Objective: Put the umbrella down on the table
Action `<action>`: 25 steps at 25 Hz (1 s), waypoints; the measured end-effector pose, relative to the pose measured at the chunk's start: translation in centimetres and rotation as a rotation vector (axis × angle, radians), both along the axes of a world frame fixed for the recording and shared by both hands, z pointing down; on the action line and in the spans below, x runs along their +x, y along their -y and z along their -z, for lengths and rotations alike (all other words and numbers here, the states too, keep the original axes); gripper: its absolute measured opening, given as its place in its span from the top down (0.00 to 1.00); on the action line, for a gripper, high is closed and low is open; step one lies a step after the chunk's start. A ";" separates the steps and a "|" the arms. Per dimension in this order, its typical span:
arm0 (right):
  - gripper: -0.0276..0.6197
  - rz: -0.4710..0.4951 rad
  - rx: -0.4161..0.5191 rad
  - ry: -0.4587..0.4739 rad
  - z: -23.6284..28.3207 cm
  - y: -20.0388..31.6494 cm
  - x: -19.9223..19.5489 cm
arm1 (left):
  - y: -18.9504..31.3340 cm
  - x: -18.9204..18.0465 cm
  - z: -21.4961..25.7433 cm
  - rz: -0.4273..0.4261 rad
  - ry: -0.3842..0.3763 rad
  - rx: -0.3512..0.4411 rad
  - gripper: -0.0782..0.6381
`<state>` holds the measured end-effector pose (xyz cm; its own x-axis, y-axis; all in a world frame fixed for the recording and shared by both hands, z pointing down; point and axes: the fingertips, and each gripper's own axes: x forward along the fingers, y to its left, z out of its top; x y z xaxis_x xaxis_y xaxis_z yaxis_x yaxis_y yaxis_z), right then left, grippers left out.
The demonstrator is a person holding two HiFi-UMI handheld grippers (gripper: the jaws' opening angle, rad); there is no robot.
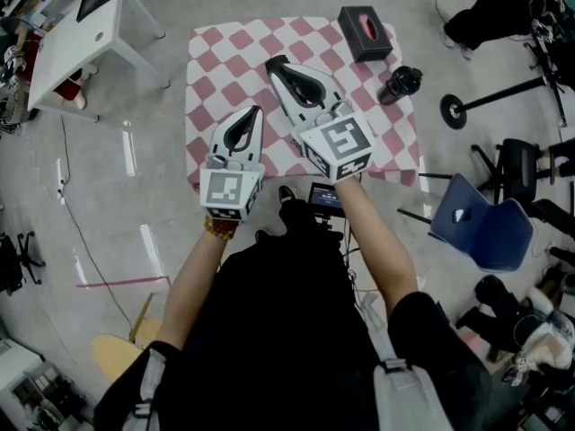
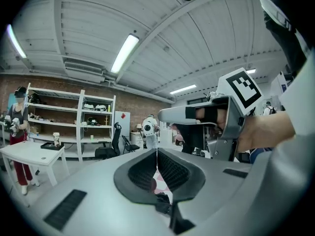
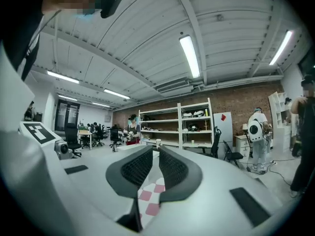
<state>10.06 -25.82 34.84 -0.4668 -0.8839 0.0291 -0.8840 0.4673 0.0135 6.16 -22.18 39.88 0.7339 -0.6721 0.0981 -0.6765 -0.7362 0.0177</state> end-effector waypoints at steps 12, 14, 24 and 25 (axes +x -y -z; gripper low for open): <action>0.90 0.021 0.110 -0.010 1.5 -3.7 -1.1 | -1.2 -0.8 0.6 -0.011 -0.006 0.052 0.87; 0.90 0.020 0.133 -0.016 1.7 -4.2 -1.1 | -1.4 -0.9 0.9 -0.010 -0.012 0.059 0.87; 0.91 0.009 0.243 0.009 3.3 -6.7 -1.9 | -2.7 -1.2 1.6 -0.027 -0.021 0.091 0.87; 0.91 0.009 0.243 0.009 3.0 -7.0 -1.9 | -2.8 -1.2 1.6 -0.027 -0.022 0.089 0.87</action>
<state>8.17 -18.83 31.81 -0.4740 -0.8602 -0.1881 -0.8804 0.4593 0.1182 4.98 -19.34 38.32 0.7535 -0.6571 0.0223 -0.6563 -0.7537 -0.0344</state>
